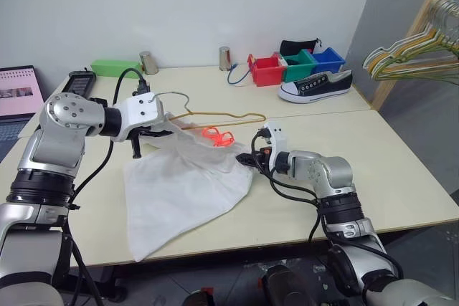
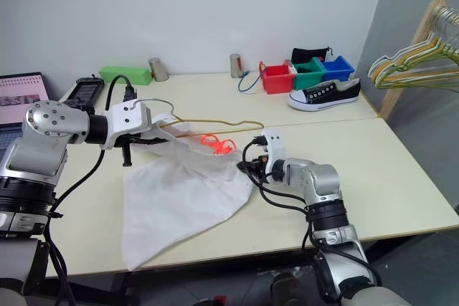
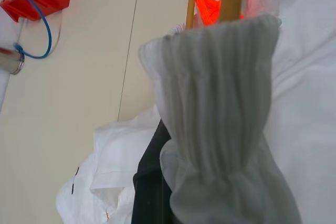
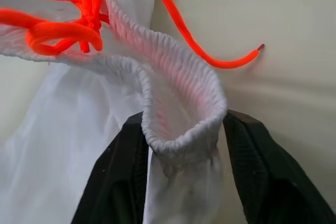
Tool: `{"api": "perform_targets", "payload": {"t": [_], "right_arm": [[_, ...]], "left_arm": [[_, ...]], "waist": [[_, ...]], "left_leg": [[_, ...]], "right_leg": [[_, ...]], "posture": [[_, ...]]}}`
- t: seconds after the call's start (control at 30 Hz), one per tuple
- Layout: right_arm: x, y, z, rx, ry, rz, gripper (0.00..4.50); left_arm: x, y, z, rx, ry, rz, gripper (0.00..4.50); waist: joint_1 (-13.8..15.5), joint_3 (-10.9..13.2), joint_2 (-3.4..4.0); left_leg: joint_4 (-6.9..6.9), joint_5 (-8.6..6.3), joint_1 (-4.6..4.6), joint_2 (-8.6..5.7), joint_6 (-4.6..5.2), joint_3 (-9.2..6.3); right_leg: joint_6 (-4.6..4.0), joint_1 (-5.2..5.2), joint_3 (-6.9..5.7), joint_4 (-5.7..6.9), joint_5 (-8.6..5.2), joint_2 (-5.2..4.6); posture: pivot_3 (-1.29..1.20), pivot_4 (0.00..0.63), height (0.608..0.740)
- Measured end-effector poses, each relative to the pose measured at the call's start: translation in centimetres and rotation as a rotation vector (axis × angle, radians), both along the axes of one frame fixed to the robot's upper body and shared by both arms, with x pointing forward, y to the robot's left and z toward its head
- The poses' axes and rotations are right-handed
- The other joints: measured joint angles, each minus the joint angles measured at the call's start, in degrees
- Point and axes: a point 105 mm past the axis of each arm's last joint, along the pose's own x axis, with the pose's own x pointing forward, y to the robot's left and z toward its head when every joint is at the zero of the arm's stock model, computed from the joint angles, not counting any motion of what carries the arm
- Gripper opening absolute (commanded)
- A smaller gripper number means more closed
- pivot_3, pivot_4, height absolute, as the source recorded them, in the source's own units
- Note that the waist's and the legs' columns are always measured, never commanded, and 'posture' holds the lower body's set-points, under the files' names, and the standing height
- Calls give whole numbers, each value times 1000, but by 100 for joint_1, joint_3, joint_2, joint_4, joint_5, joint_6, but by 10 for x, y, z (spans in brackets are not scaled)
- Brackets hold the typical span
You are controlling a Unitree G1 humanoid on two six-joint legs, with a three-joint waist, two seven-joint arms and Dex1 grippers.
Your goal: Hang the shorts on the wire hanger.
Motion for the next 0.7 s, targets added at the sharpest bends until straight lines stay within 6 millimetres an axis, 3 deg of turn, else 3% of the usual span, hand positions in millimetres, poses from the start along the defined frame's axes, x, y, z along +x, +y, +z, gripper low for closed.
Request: {"api": "perform_targets", "payload": {"t": [0.13,0.2,0.43,0.57,0.7], "right_arm": [[0,0,0,-7,-5,4,228],[-1,0,0,-14,-8,9,9],[-2,-7,11,-39,-65,39,9],[-1,-33,21,-211,-222,76,9],[1,-66,46,-317,-370,104,9]], "left_arm": [[0,-1,-1,-4,0,-3,0],[0,-2,-1,-5,0,-3,0],[2,-4,3,-10,-14,-6,0],[-1,-4,0,-13,11,-20,0],[-12,-2,-13,2,84,-47,0]], "waist": [[1,0,0],[0,0,0],[1,0,0],[2,2,3],[-1,2,3]], "left_leg": [[0,0,0,0,0,0],[0,0,0,0,0,0],[-1,0,-1,0,0,0],[-3,0,-3,-2,0,5],[-8,0,-4,1,0,8]], "right_leg": [[0,0,0,0,0,0],[0,0,0,0,0,0],[0,0,1,-6,0,0],[0,1,3,-19,-1,-2],[-2,4,2,-32,-2,-4]], "posture": [[-222,33,740],[-233,33,740],[-238,33,740],[-255,39,740],[-268,40,740]]}}
